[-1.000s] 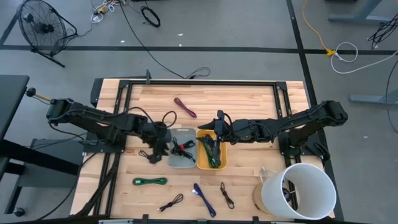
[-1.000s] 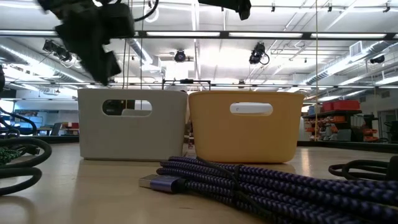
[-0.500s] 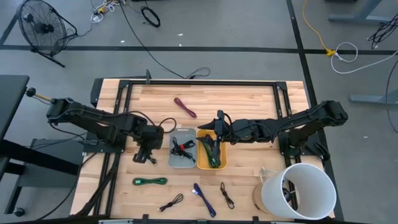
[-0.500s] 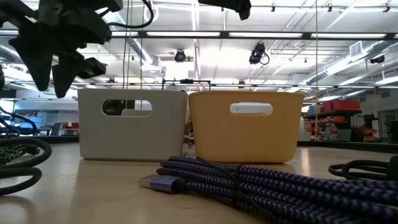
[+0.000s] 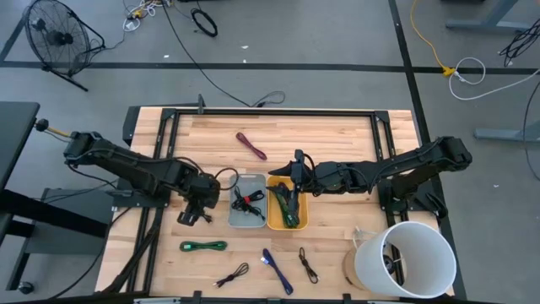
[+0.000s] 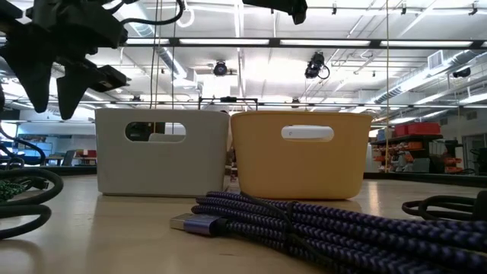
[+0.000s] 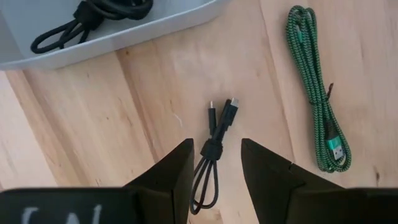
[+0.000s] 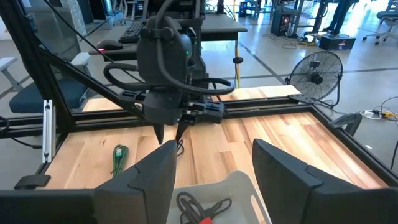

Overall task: Pick & Place USB Port
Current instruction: Put the black charger cable into the gray bin

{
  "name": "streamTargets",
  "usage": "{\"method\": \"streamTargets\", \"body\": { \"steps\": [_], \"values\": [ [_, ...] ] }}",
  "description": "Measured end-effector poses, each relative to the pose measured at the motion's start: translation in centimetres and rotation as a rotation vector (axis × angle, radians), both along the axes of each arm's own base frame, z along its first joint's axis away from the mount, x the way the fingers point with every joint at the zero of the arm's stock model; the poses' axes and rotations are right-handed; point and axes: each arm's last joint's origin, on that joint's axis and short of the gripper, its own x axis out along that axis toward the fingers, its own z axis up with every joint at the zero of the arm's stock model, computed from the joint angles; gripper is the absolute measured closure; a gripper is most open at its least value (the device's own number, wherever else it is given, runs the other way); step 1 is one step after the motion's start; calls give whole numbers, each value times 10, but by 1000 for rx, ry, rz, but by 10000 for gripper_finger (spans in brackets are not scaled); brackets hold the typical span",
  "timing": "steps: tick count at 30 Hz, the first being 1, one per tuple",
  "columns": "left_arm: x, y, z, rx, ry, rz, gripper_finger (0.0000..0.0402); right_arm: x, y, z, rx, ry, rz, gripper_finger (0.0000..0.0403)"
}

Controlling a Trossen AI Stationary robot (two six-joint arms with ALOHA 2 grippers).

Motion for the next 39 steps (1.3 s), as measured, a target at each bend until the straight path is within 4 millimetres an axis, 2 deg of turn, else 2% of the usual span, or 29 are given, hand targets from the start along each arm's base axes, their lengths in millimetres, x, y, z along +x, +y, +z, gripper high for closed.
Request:
{"method": "streamTargets", "body": {
  "steps": [4,10,16,28,34,37,39],
  "values": [
    [-2,-6,-2,27,-8,-26,264,0,0,0,0,1,0,192],
    [-12,-10,-26,61,27,-41,264,0,0,-1,-1,7,0,192],
    [-5,-13,-31,58,20,-3,264,0,0,-1,3,7,-1,192],
    [6,-20,-73,117,230,21,264,0,0,-1,2,10,-1,192],
    [10,-21,-86,145,280,34,267,0,0,-1,1,10,-1,192],
    [11,-21,-86,121,292,81,301,0,0,-2,1,13,-1,192],
    [12,-19,-86,104,300,118,353,0,0,-2,1,13,-1,192]
  ]
}}
